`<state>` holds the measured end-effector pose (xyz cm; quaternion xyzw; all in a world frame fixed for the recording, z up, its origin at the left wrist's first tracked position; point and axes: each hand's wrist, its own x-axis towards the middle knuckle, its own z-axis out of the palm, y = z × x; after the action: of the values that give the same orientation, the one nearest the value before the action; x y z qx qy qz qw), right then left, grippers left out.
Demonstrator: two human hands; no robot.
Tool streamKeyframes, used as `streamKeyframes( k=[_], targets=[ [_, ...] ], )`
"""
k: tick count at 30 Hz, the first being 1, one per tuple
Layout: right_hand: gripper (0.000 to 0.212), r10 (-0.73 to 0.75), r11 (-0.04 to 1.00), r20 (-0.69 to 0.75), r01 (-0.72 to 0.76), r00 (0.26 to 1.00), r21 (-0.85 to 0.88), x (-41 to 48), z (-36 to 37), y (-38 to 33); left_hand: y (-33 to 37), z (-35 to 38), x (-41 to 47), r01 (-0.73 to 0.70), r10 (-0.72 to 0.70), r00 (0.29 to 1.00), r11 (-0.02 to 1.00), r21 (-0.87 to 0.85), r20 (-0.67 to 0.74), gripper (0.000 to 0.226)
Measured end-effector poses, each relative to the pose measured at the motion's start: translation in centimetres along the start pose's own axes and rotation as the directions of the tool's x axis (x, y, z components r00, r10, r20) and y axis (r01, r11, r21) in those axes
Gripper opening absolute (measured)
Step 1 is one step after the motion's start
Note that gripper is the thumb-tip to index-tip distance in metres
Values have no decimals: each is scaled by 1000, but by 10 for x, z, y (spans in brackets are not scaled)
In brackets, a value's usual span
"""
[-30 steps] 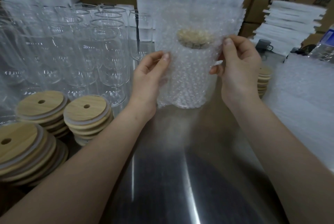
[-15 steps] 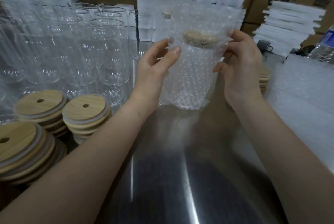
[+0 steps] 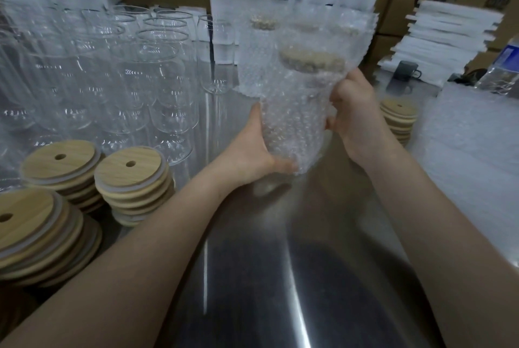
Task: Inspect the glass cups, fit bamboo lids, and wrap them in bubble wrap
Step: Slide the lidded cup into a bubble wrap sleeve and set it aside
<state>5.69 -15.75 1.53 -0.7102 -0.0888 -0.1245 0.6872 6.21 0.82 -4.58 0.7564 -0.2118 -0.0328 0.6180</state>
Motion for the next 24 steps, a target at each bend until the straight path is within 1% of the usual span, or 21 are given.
streamKeyframes(
  k=[2, 4, 6, 8, 11, 13, 17, 20, 24],
  targets=[
    [34, -7, 999, -13, 6, 1000, -38, -1, 1, 2, 0, -1, -2, -41, 38, 997, 998, -44, -64, 103],
    [28, -18, 1000, -44, 18, 999, -17, -1, 4, 4, 1, -3, -3, -63, 55, 993, 995, -72, -106, 102],
    [17, -54, 998, -77, 55, 996, 12, -3, 7, 4, 2, -4, -5, -74, 62, 991, 993, -97, -118, 103],
    [12, -98, 995, -112, 100, 989, 8, -3, 8, 5, 4, -5, -5, -90, 74, 991, 986, -141, -113, 104],
    [12, -150, 988, -162, 153, 975, 6, -3, 10, 5, 5, -5, -5, -128, 102, 986, 971, -201, -132, 98],
    [12, -170, 985, -189, 172, 967, -1, -3, 11, 4, 5, -5, -4, -124, 97, 986, 970, -210, -134, 97],
    [17, -203, 979, -241, 194, 949, -59, -3, 11, 3, 4, -5, -2, -100, 80, 986, 986, -137, -146, 101],
    [20, -223, 973, -255, 200, 941, -113, -4, 11, 4, 3, -8, -1, -88, 72, 985, 991, -99, -155, 100],
    [18, -227, 972, -282, 199, 932, -124, -3, 9, 3, 5, -9, -3, -60, 50, 992, 994, -86, -114, 108]
  ],
)
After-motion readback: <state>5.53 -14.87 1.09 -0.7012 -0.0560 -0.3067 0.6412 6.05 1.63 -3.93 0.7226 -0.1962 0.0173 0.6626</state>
